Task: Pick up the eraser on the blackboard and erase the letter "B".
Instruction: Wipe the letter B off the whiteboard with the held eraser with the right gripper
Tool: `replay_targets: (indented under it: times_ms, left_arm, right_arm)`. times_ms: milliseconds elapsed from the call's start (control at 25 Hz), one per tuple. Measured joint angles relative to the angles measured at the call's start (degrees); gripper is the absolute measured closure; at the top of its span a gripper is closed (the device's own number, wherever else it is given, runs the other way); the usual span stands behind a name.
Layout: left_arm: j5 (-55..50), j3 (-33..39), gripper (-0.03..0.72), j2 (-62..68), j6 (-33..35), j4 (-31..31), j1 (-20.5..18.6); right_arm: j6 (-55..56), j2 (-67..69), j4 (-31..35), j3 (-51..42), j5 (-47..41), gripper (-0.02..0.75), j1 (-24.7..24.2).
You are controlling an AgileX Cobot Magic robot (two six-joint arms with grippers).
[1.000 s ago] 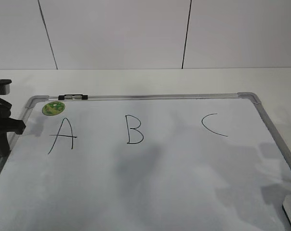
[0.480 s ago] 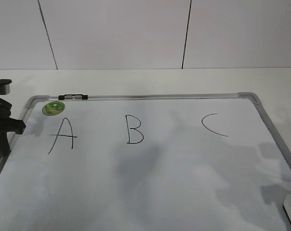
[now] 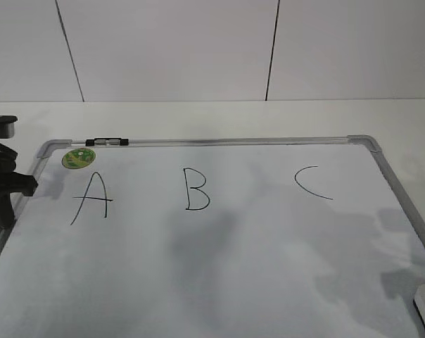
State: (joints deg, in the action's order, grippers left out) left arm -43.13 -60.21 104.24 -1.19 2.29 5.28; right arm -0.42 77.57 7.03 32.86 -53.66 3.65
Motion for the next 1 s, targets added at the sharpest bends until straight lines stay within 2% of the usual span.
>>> replay_targets:
  times_ms: [400,1000]
  left_arm:
    - [0.1,0.0,0.672,0.0,0.0,0.0,0.0]
    - [0.2,0.0,0.672,0.0,0.0,0.0,0.0]
  right_arm:
    - [0.0,0.0,0.0,0.4,-0.3,0.189,0.0]
    - [0.0,-2.3,0.0,9.6,-9.9,0.190,0.0]
